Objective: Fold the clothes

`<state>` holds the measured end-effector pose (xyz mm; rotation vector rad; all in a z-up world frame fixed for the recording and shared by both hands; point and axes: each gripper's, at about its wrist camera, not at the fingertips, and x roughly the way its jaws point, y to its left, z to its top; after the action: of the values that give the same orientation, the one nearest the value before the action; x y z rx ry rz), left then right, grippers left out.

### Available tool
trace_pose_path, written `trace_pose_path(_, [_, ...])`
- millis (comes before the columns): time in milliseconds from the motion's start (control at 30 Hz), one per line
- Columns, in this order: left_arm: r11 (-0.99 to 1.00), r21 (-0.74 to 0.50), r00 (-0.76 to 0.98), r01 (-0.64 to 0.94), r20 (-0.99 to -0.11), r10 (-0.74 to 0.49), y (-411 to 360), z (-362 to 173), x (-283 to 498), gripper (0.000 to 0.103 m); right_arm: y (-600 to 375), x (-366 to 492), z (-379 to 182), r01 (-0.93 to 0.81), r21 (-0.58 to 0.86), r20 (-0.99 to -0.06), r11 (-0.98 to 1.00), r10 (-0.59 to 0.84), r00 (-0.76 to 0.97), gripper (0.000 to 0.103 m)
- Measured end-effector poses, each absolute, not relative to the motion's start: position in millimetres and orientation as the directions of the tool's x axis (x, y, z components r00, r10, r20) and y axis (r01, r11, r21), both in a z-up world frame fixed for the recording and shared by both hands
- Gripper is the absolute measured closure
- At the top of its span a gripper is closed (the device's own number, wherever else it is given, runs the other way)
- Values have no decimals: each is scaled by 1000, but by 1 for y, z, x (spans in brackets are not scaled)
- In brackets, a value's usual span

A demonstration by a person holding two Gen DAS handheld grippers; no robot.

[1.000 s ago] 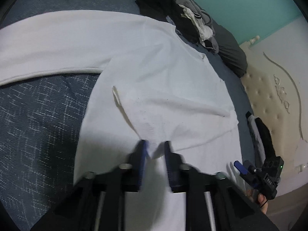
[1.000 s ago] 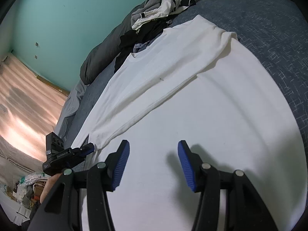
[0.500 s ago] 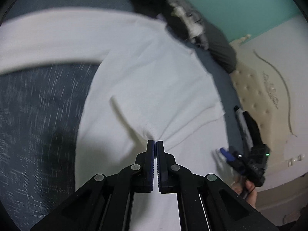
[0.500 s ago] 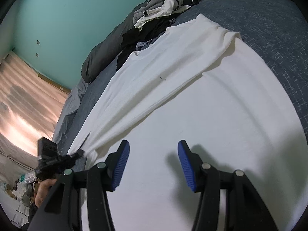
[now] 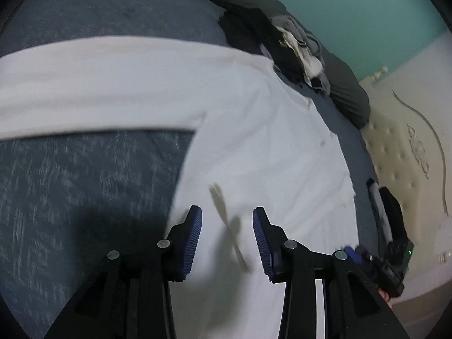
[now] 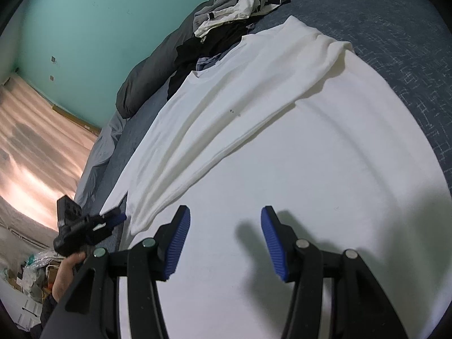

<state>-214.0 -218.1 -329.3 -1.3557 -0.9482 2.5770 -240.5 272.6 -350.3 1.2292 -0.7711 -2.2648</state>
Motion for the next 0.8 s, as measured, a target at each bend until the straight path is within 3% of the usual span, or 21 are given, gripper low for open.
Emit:
trace_pose_path(233, [-832,-520,-618,194,-723,308,-218,-335,-233,64,277,-240,-353,109,658,-611,-745,-613,-501,50])
trace_pose_path(267, [-833,-520,-615,188,-724,312,-217,-336,-235,75,277,-240,-353,108,658,-611,-745,-613,-501,50])
trace_pose_path(300, [-835,-519,-611,183,-725,317,-216,-337,-237,95,277,-240,-353,108,658,-612,-746,-612,-502,50])
trace_pose_path(333, [-836,-517,-608,184,-728,316,-214,-338,-237,100,277,-240,-353,107,658,-612,-745,-612,-501,50])
trace_pose_path(800, [-810,-555,-647,191,-692,321,-222,-328,-231,100,204,-252,-350,87,732,-603,-676,-701,-380,50])
